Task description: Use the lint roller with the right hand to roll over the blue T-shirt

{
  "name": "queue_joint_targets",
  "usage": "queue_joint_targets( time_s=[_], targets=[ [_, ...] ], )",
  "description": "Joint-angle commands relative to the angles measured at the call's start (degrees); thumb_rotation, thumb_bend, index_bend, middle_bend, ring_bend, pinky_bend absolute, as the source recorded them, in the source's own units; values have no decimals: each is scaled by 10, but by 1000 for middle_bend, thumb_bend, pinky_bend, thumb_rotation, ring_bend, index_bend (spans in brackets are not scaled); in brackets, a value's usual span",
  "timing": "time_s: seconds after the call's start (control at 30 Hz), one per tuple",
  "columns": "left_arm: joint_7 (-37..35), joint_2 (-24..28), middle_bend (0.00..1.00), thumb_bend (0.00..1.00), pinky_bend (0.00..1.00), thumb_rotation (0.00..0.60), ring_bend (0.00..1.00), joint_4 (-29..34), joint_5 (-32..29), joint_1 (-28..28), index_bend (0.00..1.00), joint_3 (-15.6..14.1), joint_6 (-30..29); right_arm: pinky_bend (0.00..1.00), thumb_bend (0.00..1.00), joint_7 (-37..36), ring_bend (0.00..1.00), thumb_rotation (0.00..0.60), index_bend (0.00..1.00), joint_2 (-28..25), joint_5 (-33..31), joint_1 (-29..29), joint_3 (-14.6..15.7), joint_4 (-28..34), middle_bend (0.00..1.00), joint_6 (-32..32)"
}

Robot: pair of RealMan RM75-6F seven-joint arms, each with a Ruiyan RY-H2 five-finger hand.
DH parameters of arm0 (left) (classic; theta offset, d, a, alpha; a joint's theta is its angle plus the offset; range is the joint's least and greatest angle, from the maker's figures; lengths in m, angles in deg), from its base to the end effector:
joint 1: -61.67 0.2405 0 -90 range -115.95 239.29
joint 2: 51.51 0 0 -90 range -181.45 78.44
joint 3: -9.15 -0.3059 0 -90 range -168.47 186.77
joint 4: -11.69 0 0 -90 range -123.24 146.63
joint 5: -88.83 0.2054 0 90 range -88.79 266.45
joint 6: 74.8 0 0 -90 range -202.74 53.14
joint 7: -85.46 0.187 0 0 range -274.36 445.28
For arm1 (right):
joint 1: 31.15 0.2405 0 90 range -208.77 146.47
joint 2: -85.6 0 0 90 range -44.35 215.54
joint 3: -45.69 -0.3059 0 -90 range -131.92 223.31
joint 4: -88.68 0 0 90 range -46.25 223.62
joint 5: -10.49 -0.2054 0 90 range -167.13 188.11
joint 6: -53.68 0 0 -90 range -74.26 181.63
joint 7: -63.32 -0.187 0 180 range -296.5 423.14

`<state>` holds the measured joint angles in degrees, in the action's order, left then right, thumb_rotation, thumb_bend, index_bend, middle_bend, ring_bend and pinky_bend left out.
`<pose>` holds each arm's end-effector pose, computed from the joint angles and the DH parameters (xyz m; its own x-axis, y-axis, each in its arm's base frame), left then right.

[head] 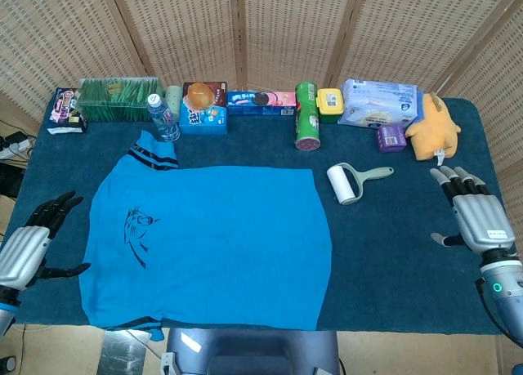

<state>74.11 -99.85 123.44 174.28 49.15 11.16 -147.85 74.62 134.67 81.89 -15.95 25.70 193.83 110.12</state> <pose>-0.2779 0.2531 0.2091 0.1691 0.2098 0.9630 0.9835 -0.0995 -0.1510 -0.2878 -0.3322 0.2368 0.5195 -0.1395 0.8430 -0.8542 -0.0609 0.5163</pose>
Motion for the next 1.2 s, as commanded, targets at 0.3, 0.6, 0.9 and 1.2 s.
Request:
queue_joint_targets(
  time_s=[0.3, 0.6, 0.9, 1.2],
  targets=[
    [-1, 3, 0, 89, 18, 600, 0, -2, -8, 3, 0, -4, 1, 89, 0, -15, 0, 600, 0, 15, -15, 71, 14, -42, 0, -64],
    [2, 6, 0, 87, 18, 600, 0, -1, -18, 16, 0, -13, -5, 92, 0, -35, 0, 600, 0, 76, -34, 191, 23, -154, 0, -207],
    [19, 10, 0, 88, 17, 600, 0, 14, -38, 38, 0, -22, -23, 92, 0, -68, 0, 600, 0, 156, -16, 285, 46, -303, 0, -317],
    [43, 16, 0, 89, 18, 600, 0, 31, -63, 50, 0, -21, -33, 92, 0, -119, 3, 600, 0, 212, 43, 331, 77, -400, 8, -373]
  ],
)
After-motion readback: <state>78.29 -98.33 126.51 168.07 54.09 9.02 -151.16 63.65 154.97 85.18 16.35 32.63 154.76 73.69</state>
